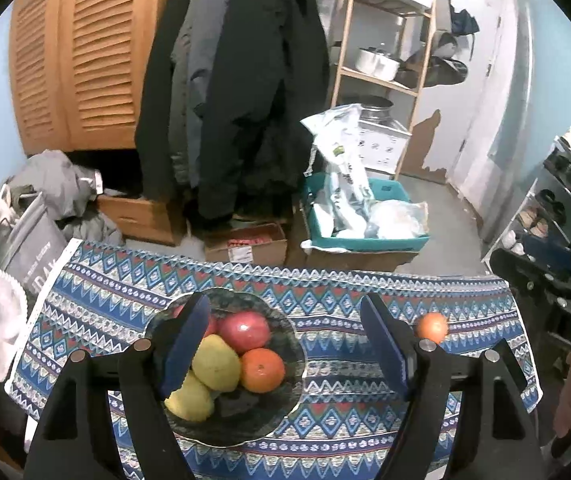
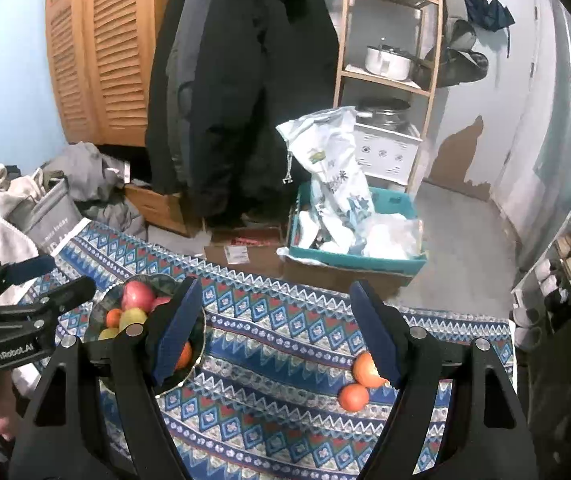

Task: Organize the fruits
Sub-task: 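Raise both tools from the plate and move toward the two tangerines on the cloth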

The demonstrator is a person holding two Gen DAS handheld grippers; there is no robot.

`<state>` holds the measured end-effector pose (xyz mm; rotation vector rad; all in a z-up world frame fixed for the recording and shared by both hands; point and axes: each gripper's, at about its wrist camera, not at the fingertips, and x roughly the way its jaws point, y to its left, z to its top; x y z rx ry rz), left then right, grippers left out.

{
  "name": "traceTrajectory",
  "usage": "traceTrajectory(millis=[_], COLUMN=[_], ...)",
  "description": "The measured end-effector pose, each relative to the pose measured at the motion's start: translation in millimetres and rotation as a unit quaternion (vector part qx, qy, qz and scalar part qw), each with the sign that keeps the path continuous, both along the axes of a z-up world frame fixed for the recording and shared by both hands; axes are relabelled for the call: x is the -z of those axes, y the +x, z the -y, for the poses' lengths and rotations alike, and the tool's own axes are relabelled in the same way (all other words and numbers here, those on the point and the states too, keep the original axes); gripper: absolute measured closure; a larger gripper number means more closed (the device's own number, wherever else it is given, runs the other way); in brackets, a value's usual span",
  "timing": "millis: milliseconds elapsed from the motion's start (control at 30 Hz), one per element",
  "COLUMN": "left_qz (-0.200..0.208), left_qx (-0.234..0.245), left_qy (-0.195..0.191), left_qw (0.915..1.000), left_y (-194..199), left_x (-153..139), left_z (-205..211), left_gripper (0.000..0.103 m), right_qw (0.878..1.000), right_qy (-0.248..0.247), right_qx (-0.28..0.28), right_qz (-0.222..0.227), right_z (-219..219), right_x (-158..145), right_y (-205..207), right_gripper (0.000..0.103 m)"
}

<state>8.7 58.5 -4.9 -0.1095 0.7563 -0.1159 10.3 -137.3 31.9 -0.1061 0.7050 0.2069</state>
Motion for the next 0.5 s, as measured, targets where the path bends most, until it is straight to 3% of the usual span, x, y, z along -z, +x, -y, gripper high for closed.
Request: traceTrajectory(millis=[500], left_qz=[0.010], left_qx=[0.046], left_qy=[0.016], left_qw=[0.9987], left_y=[-3], left_x=[-9], left_z=[56], left_gripper=[0.022], right_qw=[0.999], right_qy=[0.019], right_qx=[0.039], right_qz=[0.013], right_z=[58], right_x=[-15], right_y=[-18], right_gripper=[0.025])
